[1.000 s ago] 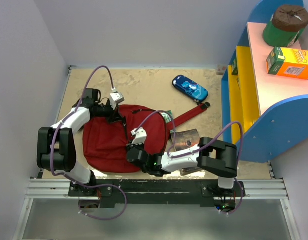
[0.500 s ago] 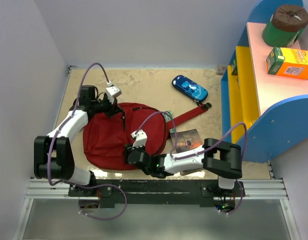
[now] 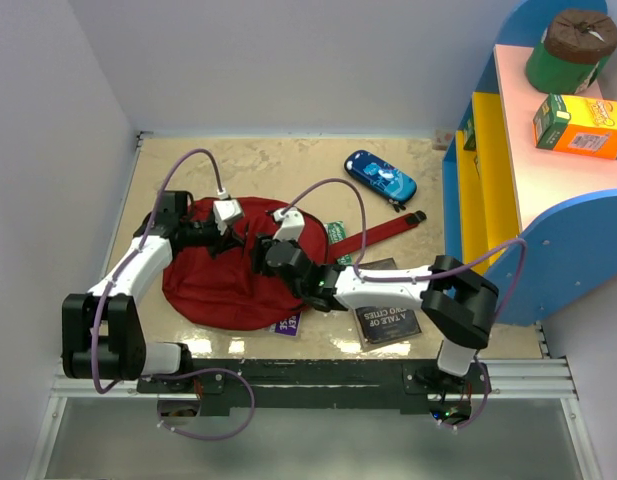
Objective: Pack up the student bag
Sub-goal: Zip the student bag at the center of the board, then unzip the student bag at the center of the board.
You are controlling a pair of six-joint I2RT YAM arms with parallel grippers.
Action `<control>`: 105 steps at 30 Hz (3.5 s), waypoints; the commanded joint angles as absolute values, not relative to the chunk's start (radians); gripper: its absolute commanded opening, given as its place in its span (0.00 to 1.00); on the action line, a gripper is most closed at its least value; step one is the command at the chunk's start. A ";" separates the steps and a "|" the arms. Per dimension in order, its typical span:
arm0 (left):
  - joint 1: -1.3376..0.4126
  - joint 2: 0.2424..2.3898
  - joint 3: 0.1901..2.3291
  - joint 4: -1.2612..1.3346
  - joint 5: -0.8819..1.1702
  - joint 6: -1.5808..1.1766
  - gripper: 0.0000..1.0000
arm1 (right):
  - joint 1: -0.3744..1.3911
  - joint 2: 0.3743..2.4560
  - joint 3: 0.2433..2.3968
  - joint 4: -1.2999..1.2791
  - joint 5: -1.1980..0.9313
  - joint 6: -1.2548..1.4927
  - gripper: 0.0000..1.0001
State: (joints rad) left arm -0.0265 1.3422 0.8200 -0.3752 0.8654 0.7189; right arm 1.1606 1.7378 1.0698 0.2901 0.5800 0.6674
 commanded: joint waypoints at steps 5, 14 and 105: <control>-0.018 1.302 0.793 -0.345 0.862 0.729 0.00 | 1.173 1.870 1.200 0.353 0.534 0.583 0.51; -0.018 1.267 0.769 -0.298 0.756 0.680 0.00 | 1.180 1.957 1.238 0.333 0.563 0.600 0.31; -0.025 1.367 0.713 -0.275 0.980 0.741 0.00 | 0.897 1.703 1.049 0.360 0.322 0.736 0.68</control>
State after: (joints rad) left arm -0.0277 1.3731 0.6575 -0.4019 0.9150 0.8646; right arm 0.8394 1.8633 1.0611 0.3252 0.2470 0.7883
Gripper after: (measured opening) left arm 0.018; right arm 0.653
